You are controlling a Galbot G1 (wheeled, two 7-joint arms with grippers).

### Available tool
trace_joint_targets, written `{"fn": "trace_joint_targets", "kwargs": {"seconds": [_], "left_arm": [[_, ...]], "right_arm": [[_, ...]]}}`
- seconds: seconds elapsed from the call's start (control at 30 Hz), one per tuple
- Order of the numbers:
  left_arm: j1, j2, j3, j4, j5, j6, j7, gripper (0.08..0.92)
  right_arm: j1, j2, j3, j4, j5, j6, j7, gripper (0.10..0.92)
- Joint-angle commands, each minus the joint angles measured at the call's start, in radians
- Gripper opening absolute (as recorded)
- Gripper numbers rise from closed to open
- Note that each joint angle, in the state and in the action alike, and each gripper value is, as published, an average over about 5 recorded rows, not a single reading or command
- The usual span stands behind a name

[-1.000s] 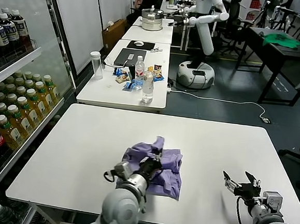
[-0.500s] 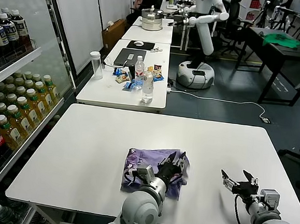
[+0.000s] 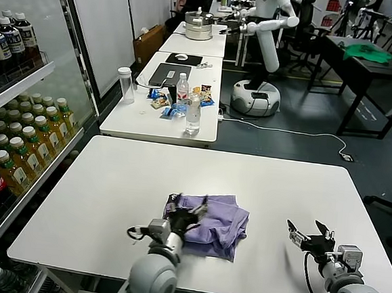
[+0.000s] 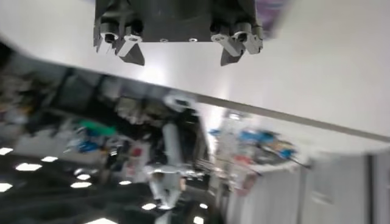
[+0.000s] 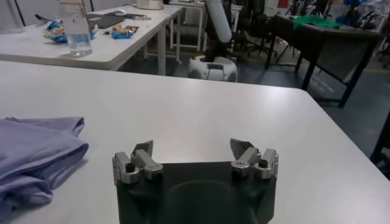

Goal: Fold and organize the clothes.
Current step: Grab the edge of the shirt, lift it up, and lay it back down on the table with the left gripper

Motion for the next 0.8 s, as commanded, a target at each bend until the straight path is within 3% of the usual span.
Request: {"fn": "trace_joint_targets", "kwargs": {"seconds": [0.03,0.5,0.8], "left_arm": [[0.07,0.115,-0.08,0.066,0.253,0.035,-0.015,0.821],[0.077,0.077,-0.026,0.068,0.159,0.13,-0.002,0.823],[0.06,0.059,-0.059,0.058,-0.215,0.135,-0.003,0.794]], "right_arm": [[0.005,0.003,-0.002,-0.002,-0.004,0.001,0.0,0.823],[-0.001,0.022,0.004,0.014,-0.016,0.0,0.002,0.823],[-0.001,0.018,0.004,0.015,-0.016,0.001,0.002,0.823]]}}
